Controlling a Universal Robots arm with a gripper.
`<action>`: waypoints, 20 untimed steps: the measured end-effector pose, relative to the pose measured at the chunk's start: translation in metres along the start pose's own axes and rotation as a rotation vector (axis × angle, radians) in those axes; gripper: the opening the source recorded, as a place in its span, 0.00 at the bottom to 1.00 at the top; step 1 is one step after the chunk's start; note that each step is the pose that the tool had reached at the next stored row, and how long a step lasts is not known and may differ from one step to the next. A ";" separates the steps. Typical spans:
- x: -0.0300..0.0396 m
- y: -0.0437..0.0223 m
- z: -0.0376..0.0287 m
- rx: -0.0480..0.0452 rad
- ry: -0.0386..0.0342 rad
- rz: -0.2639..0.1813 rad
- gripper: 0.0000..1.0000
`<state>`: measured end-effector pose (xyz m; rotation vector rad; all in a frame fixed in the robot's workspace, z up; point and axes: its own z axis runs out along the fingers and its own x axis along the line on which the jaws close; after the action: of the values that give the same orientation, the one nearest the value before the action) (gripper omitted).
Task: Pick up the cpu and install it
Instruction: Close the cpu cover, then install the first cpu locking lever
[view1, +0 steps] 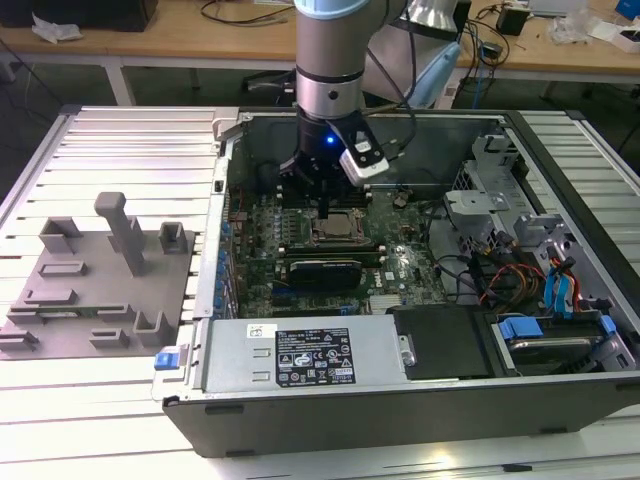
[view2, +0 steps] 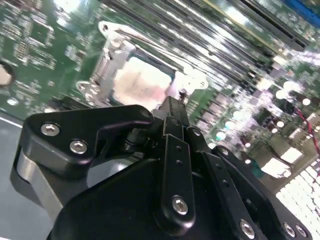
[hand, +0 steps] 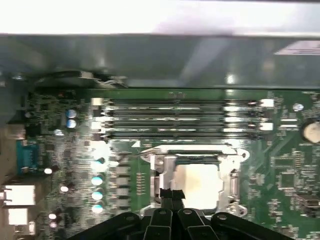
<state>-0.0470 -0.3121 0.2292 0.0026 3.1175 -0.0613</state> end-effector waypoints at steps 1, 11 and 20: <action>-0.0061 0.0000 0.0002 -0.0001 0.0008 0.000 0.11; -0.0244 -0.0002 -0.0064 0.0000 0.0032 0.000 0.11; -0.0244 -0.0002 -0.0066 0.0000 0.0033 0.000 0.11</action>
<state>-0.0228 -0.3121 0.2364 0.0024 3.1208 -0.0614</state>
